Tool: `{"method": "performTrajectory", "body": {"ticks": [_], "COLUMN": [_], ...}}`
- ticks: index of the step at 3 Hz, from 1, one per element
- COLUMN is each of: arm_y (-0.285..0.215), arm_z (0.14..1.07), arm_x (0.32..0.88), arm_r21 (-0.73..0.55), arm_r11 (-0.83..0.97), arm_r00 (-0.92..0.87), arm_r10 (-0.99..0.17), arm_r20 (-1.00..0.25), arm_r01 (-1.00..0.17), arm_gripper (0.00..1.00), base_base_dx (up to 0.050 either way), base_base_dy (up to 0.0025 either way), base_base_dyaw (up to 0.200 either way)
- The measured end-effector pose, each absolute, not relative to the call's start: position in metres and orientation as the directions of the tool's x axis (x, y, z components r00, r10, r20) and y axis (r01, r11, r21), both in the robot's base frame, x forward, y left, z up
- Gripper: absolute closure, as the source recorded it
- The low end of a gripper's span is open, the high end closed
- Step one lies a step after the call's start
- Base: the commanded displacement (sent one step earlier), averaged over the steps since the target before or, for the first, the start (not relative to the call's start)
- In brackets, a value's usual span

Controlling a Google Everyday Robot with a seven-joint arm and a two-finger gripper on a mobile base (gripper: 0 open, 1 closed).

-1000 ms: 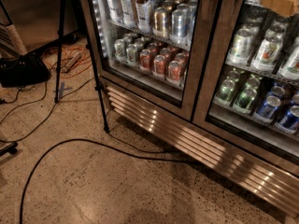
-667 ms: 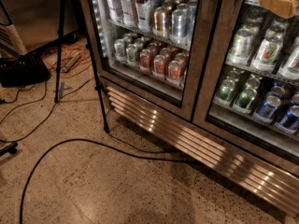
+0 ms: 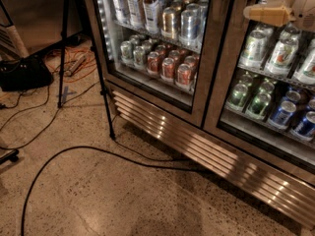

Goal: Open right fridge door

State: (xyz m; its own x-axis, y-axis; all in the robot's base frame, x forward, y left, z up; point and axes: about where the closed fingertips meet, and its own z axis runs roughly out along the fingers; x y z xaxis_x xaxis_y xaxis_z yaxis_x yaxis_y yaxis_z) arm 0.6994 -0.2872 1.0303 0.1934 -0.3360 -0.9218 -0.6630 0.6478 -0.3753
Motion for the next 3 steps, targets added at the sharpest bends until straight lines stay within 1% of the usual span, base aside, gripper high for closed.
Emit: {"method": "performTrajectory", "body": {"ticks": [1, 3], "arm_y": [-0.281, -0.269], "arm_z": [1.030, 1.030], "arm_x": [0.695, 0.688], "arm_r21": [-0.375, -0.376], "arm_r11": [0.648, 0.648], "arm_r00": [0.193, 0.193], "arm_r10": [-0.336, -0.336], "arm_r20": [-0.922, -0.922], "arm_r01": [-0.663, -0.663], "arm_gripper": [0.00, 0.00], "base_base_dx": [0.000, 0.000], "base_base_dy": [0.00000, 0.00000], "base_base_dyaw": [0.000, 0.000]}}
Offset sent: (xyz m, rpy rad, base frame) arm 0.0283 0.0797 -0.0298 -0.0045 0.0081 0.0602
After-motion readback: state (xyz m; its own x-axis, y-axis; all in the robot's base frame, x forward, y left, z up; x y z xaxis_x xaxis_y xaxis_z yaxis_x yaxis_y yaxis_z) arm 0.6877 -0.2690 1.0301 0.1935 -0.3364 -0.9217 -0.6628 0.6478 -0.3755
